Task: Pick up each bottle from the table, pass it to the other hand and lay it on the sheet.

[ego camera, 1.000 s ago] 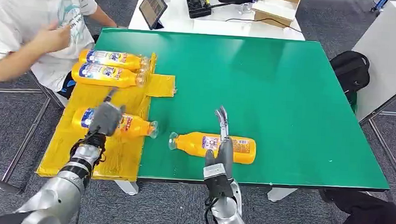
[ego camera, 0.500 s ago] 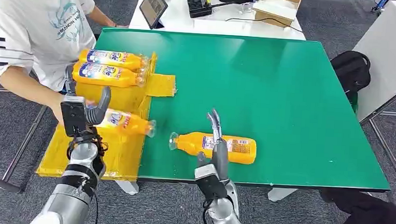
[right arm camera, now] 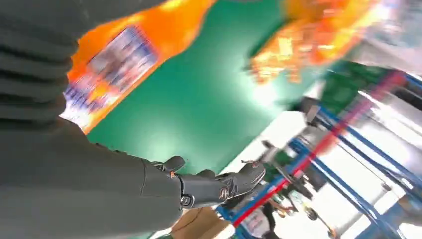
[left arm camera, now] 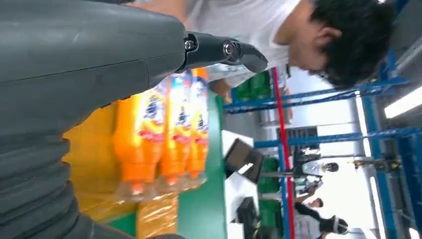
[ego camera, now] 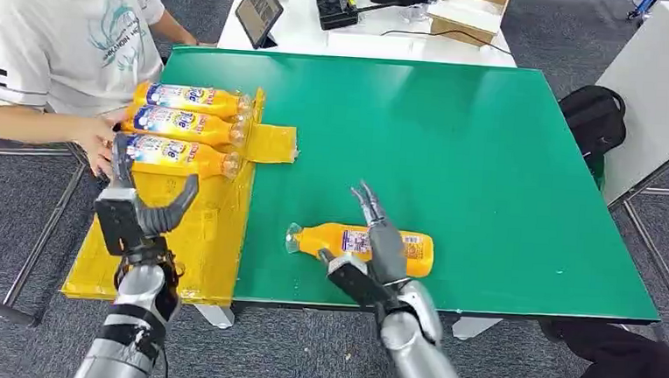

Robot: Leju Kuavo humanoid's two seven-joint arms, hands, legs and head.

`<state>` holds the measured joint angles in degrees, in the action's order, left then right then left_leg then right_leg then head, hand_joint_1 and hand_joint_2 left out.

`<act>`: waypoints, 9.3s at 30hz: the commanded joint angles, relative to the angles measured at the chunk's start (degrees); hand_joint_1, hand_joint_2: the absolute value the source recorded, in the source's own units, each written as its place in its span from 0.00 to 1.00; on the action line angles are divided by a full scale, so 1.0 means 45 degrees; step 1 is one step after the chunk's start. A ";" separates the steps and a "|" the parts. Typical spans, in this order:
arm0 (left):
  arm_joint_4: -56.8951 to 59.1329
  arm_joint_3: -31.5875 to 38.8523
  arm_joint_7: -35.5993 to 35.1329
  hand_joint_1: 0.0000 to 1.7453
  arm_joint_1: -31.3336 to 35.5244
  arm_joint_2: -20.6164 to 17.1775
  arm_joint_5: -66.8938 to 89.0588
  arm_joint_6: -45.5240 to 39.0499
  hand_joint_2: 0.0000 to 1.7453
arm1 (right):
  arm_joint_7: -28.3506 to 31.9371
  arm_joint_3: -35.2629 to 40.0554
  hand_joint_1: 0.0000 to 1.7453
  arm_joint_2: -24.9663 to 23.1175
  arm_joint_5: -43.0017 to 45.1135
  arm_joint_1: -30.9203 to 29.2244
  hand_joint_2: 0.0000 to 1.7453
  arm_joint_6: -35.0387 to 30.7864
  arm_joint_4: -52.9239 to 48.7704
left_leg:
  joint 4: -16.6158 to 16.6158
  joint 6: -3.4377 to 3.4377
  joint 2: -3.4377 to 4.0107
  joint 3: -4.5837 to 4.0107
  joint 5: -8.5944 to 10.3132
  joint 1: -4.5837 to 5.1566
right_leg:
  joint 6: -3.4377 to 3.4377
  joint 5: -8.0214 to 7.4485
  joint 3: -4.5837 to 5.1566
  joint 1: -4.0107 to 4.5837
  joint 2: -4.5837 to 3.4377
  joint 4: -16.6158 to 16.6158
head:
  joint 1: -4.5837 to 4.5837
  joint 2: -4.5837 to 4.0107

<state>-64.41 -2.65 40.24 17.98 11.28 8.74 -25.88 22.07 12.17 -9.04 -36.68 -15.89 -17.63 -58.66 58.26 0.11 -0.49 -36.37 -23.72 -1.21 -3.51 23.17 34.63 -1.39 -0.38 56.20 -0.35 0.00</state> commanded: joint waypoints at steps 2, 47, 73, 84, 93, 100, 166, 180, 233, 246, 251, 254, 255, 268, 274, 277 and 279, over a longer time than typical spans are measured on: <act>-0.0227 -0.0269 -0.0053 0.00 -0.0774 0.0023 -0.0102 0.0175 1.00 | -0.0707 -0.0271 0.00 0.1595 -0.0517 -0.1221 1.00 0.0620 0.1749 | -0.0008 -0.0013 -0.0007 0.0043 -0.0013 -0.0001 | 0.0032 0.0015 -0.0048 0.0010 0.0020 -0.0010 | -0.0005 0.0000; 0.2633 -0.0591 -0.0053 0.00 0.0476 0.0264 0.0796 0.0303 1.00 | -0.2335 0.0382 0.00 0.2099 -0.1940 -0.2898 1.00 0.2102 0.6136 | -0.0019 -0.0031 -0.0029 0.0158 0.0019 -0.0007 | 0.0025 -0.0010 -0.0158 0.0016 0.0046 -0.0035 | 0.0000 0.0000; 0.4358 -0.0581 -0.0053 0.00 0.1632 0.0692 0.0273 0.1419 1.00 | -0.2562 0.1708 1.00 0.4599 -0.2423 -0.5028 1.00 0.6690 0.8229 | -0.0008 -0.0053 -0.0072 0.0179 0.0038 0.0000 | -0.0016 -0.0028 -0.0211 0.0007 0.0061 -0.0048 | -0.0005 0.0000; 0.4698 -0.0664 -0.0053 0.00 0.1854 0.0799 0.0181 0.1563 1.00 | -0.2106 0.1930 1.00 0.4856 -0.1869 -0.4622 1.00 0.7253 0.8108 | -0.0011 -0.0055 -0.0076 0.0184 0.0040 -0.0009 | -0.0009 -0.0032 -0.0213 0.0018 0.0074 -0.0062 | -0.0005 0.0000; 0.3827 -0.0616 -0.0053 0.00 0.0960 0.0623 0.0168 0.1394 1.00 | 0.0252 -0.0316 1.00 0.1580 0.0716 -0.2596 1.00 0.2317 0.5039 | -0.0028 -0.0039 0.0078 0.0219 0.0015 -0.0026 | 0.0005 -0.0051 -0.0220 0.0035 -0.0064 -0.0063 | -0.0015 0.0000; 0.3847 -0.0575 -0.0053 0.00 0.0975 0.0673 0.0230 0.1385 1.00 | 0.0014 -0.0331 1.00 0.1736 0.0732 -0.2399 1.00 0.2509 0.4485 | -0.0010 -0.0017 0.0054 0.0172 0.0008 -0.0024 | 0.0028 -0.0053 -0.0140 0.0032 -0.0045 -0.0031 | 0.0005 0.0000; 0.3081 -0.3271 -0.1102 0.00 0.0549 0.1484 -0.3960 1.2096 1.00 | 0.3985 0.2250 1.00 -0.2128 0.1357 0.1318 1.00 -0.3033 0.2539 | -0.0021 -0.0016 0.0075 0.0030 -0.0006 -0.0018 | 0.0029 -0.0049 -0.0007 0.0023 -0.0078 -0.0038 | -0.0005 0.0000; 0.3573 -0.3542 -0.1034 0.00 0.0628 0.1539 -0.3932 1.2283 1.00 | 0.3985 0.2140 1.00 -0.2249 0.1797 0.0819 1.00 -0.2983 0.3481 | -0.0012 -0.0020 0.0038 0.0023 -0.0008 -0.0018 | 0.0038 -0.0030 -0.0008 0.0024 -0.0030 -0.0029 | -0.0005 0.0000; 0.2483 0.0350 -0.0053 1.00 0.1918 0.0432 0.3139 -0.1160 1.00 | 0.3985 0.2134 0.00 -0.2083 0.2986 0.2601 0.00 -0.1822 -0.2862 | -0.0003 -0.0015 0.0083 0.0008 -0.0011 -0.0017 | 0.0042 -0.0035 0.0024 0.0023 -0.0075 -0.0001 | -0.0010 0.0000; 0.2813 0.0690 -0.0053 1.00 0.2128 0.0248 0.5237 -0.3138 1.00 | 0.3985 0.2527 0.00 -0.1686 0.3996 0.2512 0.00 -0.2626 -0.3557 | -0.0009 -0.0014 0.0053 -0.0006 0.0005 -0.0016 | 0.0032 -0.0041 0.0025 0.0018 -0.0046 -0.0013 | -0.0010 0.0000; 0.2775 0.1344 -0.0053 1.00 0.2092 0.0467 0.6464 -0.3138 1.00 | 0.3985 0.2588 0.00 -0.1576 0.4163 0.2568 0.00 -0.2974 -0.3896 | -0.0009 -0.0020 0.0051 0.0012 -0.0005 -0.0016 | 0.0036 -0.0031 0.0004 0.0021 -0.0040 -0.0016 | -0.0015 0.0000; 0.2466 0.3304 -0.0053 1.00 0.1996 0.1067 1.0388 -0.3138 1.00 | 0.3985 0.2648 0.00 -0.1299 0.4768 0.2717 0.00 -0.3865 -0.4866 | -0.0007 -0.0021 0.0066 0.0017 -0.0009 -0.0013 | 0.0035 -0.0032 0.0009 0.0018 -0.0057 -0.0013 | -0.0005 0.0000; 0.1794 0.4203 -0.0053 1.00 0.1854 0.1374 1.2874 -0.3138 1.00 | 0.3985 0.2610 0.00 -0.1142 0.4958 0.2738 0.00 -0.4277 -0.5221 | -0.0004 -0.0018 0.0060 -0.0011 0.0002 -0.0015 | 0.0027 -0.0041 0.0035 0.0018 -0.0053 -0.0013 | -0.0010 0.0000; 0.3596 -0.6356 -0.9020 1.00 0.2709 -0.3487 1.7140 -0.3138 1.00 | 0.3985 0.2726 0.00 -0.1035 0.5686 0.2051 0.00 -0.4123 -0.4290 | -0.0018 -0.0013 -0.0004 0.0025 0.0012 -0.0016 | 0.0051 -0.0021 -0.0001 0.0024 0.0019 0.0004 | -0.0005 0.0000; 0.7670 -0.4479 -0.7581 1.00 0.3601 -0.2851 1.7928 -0.3138 1.00 | 0.3985 0.2750 0.00 -0.1017 0.5809 0.2045 0.00 -0.3926 -0.4188 | -0.0031 0.0002 0.0085 0.0048 0.0017 -0.0018 | 0.0046 -0.0044 -0.0008 0.0019 -0.0076 -0.0009 | -0.0005 0.0000; 0.9152 -0.3527 -0.7220 1.00 0.4030 -0.2613 1.7738 -0.3138 1.00 | 0.3985 0.2683 0.00 -0.1054 0.5776 0.2047 0.00 -0.3719 -0.4047 | -0.0024 0.0006 0.0080 0.0041 0.0016 -0.0024 | 0.0052 -0.0042 0.0000 0.0027 -0.0065 -0.0004 | -0.0005 0.0000; 1.0094 -0.3998 -0.7356 1.00 0.4391 -0.2615 1.7293 -0.3138 1.00 | 0.3985 0.2744 0.00 -0.1062 0.5754 0.2019 0.00 -0.3679 -0.3886 | -0.0018 0.0011 0.0057 0.0006 0.0027 -0.0025 | 0.0038 -0.0046 0.0027 0.0025 -0.0045 0.0002 | 0.0000 0.0000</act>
<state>-41.67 -20.53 6.51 29.33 -0.13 89.18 -40.04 38.10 23.36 -15.72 -11.06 -4.27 -35.08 -80.74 58.25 0.20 -0.23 -36.58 -23.54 -1.29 -3.48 22.91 35.00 -1.34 -0.63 56.27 -0.35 0.00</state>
